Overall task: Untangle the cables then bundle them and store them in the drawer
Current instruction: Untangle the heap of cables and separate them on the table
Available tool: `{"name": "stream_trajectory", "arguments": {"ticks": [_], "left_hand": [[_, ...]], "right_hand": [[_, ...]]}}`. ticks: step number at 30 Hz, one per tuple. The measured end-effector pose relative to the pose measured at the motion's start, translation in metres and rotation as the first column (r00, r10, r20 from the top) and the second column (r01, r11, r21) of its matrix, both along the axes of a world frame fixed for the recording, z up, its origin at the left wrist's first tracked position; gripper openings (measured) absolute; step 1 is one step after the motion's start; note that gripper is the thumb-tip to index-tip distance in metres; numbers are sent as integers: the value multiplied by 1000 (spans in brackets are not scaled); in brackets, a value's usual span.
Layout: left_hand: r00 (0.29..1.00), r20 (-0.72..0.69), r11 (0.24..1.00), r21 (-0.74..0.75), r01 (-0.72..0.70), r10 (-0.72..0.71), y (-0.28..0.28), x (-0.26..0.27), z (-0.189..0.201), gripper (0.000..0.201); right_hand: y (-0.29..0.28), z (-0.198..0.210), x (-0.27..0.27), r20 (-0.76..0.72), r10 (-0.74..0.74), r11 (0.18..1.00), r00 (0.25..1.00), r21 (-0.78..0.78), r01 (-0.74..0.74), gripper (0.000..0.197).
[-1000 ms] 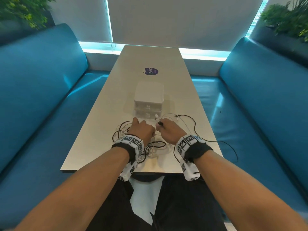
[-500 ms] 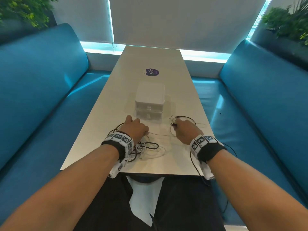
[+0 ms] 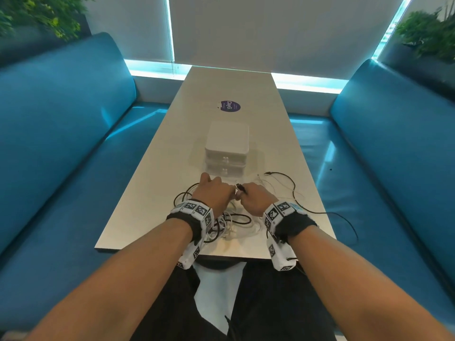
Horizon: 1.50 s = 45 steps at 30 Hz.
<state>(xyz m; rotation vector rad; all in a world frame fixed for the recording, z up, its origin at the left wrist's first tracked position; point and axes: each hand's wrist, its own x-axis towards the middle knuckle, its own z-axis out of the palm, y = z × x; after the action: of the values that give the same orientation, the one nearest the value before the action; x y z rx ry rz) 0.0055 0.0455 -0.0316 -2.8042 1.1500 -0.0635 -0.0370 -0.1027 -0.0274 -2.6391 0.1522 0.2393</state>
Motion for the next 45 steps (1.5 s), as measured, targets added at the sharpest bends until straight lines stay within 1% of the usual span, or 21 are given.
{"name": "stream_trajectory", "arguments": {"ticks": [1, 3, 7, 9, 12, 14, 17, 19, 21, 23, 25, 27, 29, 31, 33, 37, 39, 42, 45], "left_hand": [[1000, -16, 1000, -4, -8, 8, 1, 1, -1, 22], [999, -39, 999, -5, -31, 31, 4, 5, -6, 22], [995, -81, 998, 17, -58, 60, 11, 10, -6, 23], [994, -89, 997, 45, -55, 59, 9, 10, -2, 25], [996, -66, 996, 73, -59, 64, 7, 9, 1, 23], [993, -79, 994, 69, -82, 88, 5, 7, 3, 22], [988, -118, 991, 93, -92, 103, 3, 3, 8, 24], [988, -125, 991, 116, -71, 86, 2, 3, 11, 23], [990, -118, 990, 128, -59, 75, 0, 2, 12, 22], [993, -98, 991, 128, -46, 59, -1, 1, 13, 23], [996, -78, 994, 105, -34, 42, -3, -1, 11, 22], [998, -63, 997, 67, -27, 31, -2, -2, 9, 23], [999, -43, 999, 40, -23, 25, -1, -2, 6, 23], [999, -30, 999, 33, -24, 25, 1, -2, 1, 20], [999, -30, 998, 53, -39, 40, 4, 1, -2, 20], [996, -46, 994, 80, -68, 72, 8, 7, -2, 24], [997, -39, 994, 88, -63, 67, 3, 7, 1, 24], [997, -32, 988, 139, -70, 75, -6, 5, 6, 27], [999, -9, 988, 147, -49, 51, -9, 3, 9, 27]], "right_hand": [[-5, 0, -1, 6, 19, 999, 1000, -27, -19, 26], [-17, 0, -5, 31, 19, 993, 999, -121, -15, 24], [-44, -1, -15, 61, -70, 931, 996, -355, 88, 26], [-53, -1, -18, 78, -121, 903, 990, -406, 142, 26], [-56, -2, -19, 104, -146, 908, 984, -382, 175, 27], [-52, -1, -20, 159, -132, 932, 978, -316, 177, 28], [-42, 1, -20, 290, -108, 967, 951, -192, 168, 34], [-34, 3, -19, 309, -78, 980, 948, -152, 130, 36], [-27, 3, -17, 286, -9, 988, 958, -147, 53, 33], [-20, 1, -14, 247, 52, 992, 968, -128, -21, 25], [-13, -3, -11, 182, 89, 991, 979, -113, -69, 20], [-6, -6, -8, 98, 106, 989, 990, -115, -95, 21], [-3, -9, -7, 50, 103, 988, 993, -118, -96, 22], [-5, -12, -9, 56, 106, 987, 993, -127, -98, 19], [-13, -12, -12, 61, 104, 978, 993, -186, -91, 16], [-36, -3, -19, 48, 21, 940, 999, -341, -4, 22], [-38, -1, -22, 50, -2, 930, 999, -368, 21, 23], [-30, 3, -22, 97, -43, 957, 994, -282, 69, 23], [-16, 7, -16, 144, 4, 985, 990, -172, 21, 23]]}}
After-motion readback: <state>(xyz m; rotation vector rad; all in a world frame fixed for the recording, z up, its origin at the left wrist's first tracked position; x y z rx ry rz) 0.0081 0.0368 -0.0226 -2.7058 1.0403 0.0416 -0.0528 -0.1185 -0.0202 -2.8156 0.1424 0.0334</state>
